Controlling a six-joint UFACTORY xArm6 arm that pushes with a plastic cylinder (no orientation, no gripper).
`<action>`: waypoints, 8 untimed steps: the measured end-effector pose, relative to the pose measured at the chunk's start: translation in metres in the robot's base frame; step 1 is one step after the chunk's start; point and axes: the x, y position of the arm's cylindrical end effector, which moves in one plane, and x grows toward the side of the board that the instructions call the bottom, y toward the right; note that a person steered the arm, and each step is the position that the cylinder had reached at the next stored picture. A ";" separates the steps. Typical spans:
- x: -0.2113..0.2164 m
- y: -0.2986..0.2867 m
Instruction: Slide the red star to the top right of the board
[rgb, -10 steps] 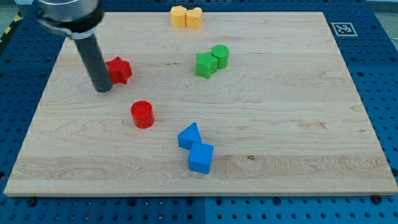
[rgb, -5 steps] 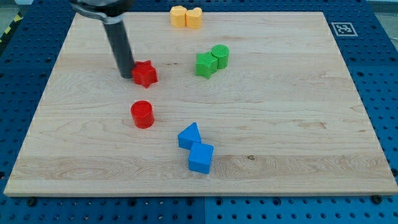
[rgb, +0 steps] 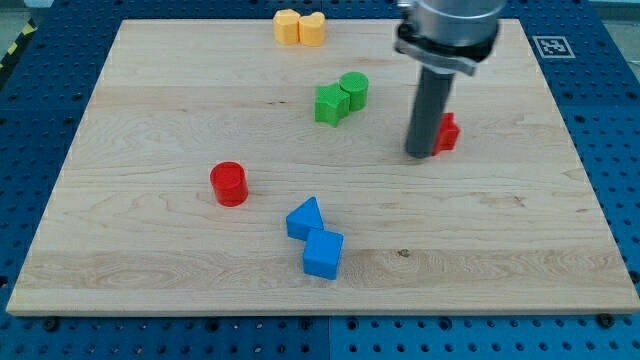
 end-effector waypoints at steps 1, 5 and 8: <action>0.000 0.037; 0.000 0.031; -0.025 0.033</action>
